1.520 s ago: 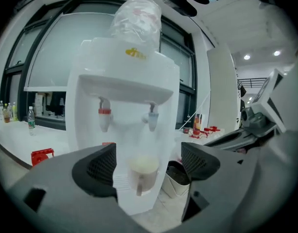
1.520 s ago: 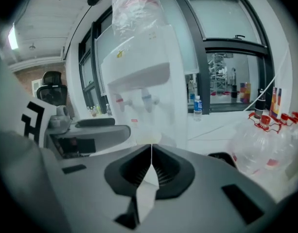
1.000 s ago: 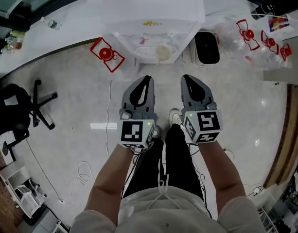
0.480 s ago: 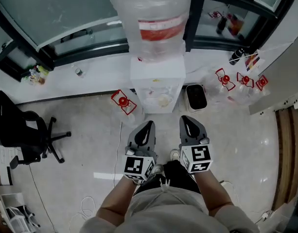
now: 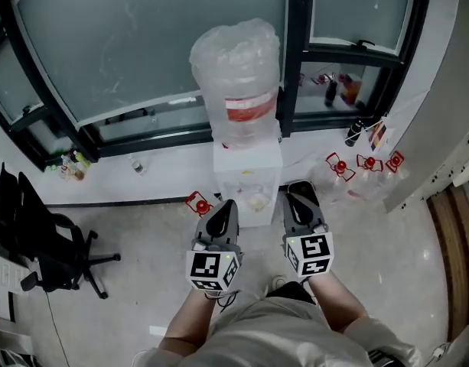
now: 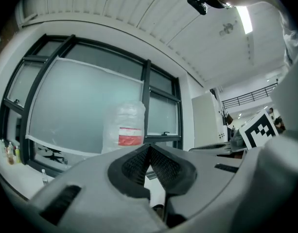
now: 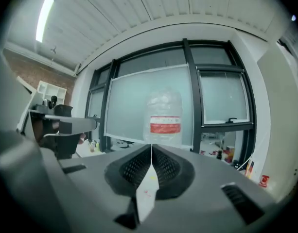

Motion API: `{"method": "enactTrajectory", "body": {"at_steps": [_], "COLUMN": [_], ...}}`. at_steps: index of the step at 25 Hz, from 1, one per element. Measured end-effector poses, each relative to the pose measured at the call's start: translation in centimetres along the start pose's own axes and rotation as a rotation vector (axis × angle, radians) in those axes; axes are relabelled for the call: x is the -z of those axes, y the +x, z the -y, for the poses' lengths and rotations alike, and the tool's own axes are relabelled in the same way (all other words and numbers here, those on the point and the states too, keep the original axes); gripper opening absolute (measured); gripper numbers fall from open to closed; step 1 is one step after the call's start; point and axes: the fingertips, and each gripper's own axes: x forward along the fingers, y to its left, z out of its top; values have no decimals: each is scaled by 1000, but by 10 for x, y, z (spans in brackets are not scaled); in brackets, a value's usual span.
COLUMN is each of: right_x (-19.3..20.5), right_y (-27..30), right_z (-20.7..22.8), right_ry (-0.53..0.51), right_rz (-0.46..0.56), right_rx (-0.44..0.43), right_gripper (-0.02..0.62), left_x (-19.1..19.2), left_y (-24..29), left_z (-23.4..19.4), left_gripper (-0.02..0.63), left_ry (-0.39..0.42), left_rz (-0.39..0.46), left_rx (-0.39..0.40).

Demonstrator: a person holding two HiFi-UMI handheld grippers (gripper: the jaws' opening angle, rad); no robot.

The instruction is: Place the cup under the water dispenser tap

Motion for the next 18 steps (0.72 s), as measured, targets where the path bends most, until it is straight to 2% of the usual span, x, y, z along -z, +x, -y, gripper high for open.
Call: {"method": "enactTrajectory", "body": {"at_steps": [6,11,18], "right_x": [-30,-31,-24], "right_y": [-14,-17,-20], "right_z": [-18,-39,-59], "right_ry": [-19,-37,-86], "right_rz": [50,55,52], "right_rx": [-43,-87,-99], "right_gripper": [28,28,28], "left_x": [-34,-34,-27], "left_y": [-14,-22,-29], "left_z": [-5,-14,-11], "left_gripper": [18,18,18], "left_ry": [47,47,33], "left_rz": [34,3,-21], "left_rx": [-17,-63,-28]}}
